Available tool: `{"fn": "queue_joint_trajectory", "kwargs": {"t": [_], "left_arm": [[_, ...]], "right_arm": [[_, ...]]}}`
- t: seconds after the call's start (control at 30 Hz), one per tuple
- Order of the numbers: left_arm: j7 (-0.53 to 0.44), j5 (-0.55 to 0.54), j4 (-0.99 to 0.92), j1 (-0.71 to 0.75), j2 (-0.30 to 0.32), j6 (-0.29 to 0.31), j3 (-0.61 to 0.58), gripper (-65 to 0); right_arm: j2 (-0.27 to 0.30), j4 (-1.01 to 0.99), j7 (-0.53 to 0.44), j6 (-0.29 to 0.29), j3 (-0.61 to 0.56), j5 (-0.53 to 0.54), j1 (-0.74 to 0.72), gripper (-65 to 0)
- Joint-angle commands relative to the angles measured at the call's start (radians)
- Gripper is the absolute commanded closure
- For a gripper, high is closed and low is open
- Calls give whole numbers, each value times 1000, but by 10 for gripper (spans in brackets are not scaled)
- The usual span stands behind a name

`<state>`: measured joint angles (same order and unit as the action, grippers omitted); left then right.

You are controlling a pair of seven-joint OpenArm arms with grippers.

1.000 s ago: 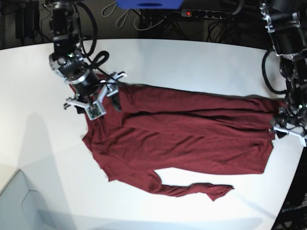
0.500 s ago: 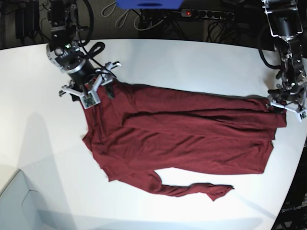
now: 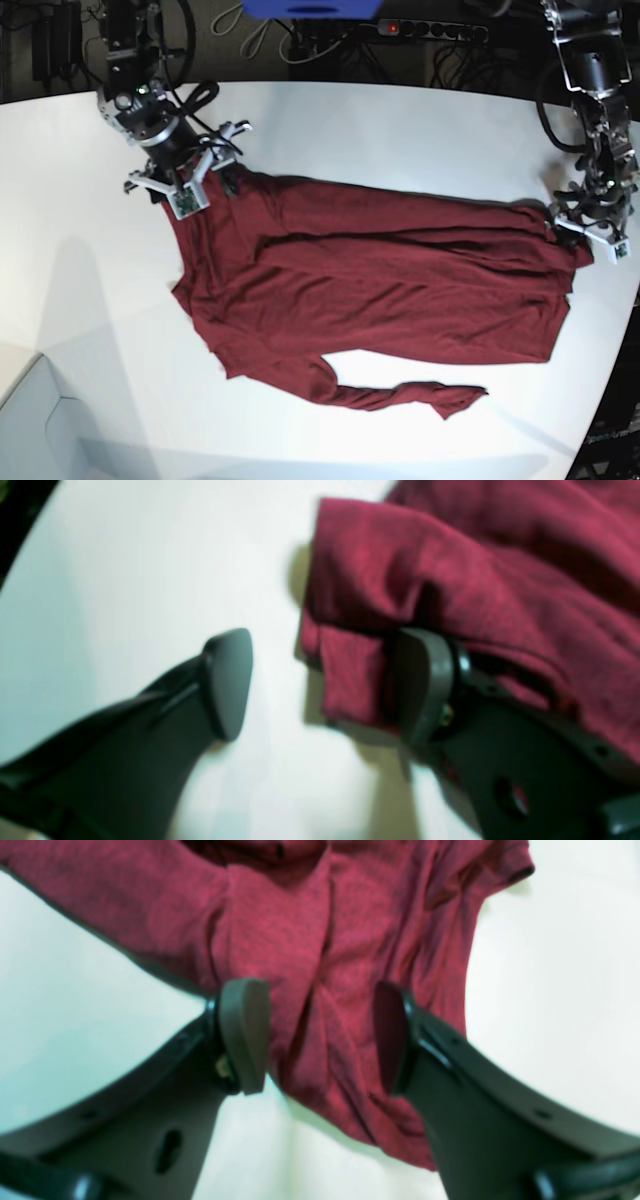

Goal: Layout the t-shirt on the table in an organized manner, then fold the t-shirt properly

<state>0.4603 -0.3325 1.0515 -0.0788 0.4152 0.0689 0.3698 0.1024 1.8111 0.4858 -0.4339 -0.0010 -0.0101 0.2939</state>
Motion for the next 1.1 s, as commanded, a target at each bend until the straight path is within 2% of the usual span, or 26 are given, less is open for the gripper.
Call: {"fn": "queue_joint_trajectory", "kwargs": {"t": [0.0, 0.23, 0.33, 0.43, 0.5, 0.87, 0.97, 1.03, 1.07], "left_arm": [[-18, 0, 9, -16, 21, 7, 4, -421], [-19, 2, -83, -36, 21, 15, 5, -418], [-21, 0, -104, -48, 21, 16, 5, -352], [-80, 0, -112, -46, 21, 18, 2, -278], [-113, 0, -112, -45, 21, 18, 2, -251], [-130, 2, -112, -40, 23, 18, 2, -234], [-130, 2, -113, -40, 24, 18, 2, -138], [-130, 2, -113, -40, 24, 18, 2, -31], [-130, 2, -113, -40, 24, 16, 4, 0]], "right_arm": [[4, 17, -23, -6, 3, 15, 0, -334], [4, 23, -23, -6, -4, 15, 54, -352], [4, 17, -23, -6, -3, 15, 63, -383], [4, 16, -26, -6, 0, 15, 78, -396], [4, 13, -28, -6, 3, 15, 80, -398], [9, -127, -52, -6, 43, 15, 60, -393], [9, -127, -80, -6, 65, 14, 63, -392], [9, -127, -92, -6, 80, 14, 63, -391], [9, -127, -95, -6, 83, 14, 64, -391]]}}
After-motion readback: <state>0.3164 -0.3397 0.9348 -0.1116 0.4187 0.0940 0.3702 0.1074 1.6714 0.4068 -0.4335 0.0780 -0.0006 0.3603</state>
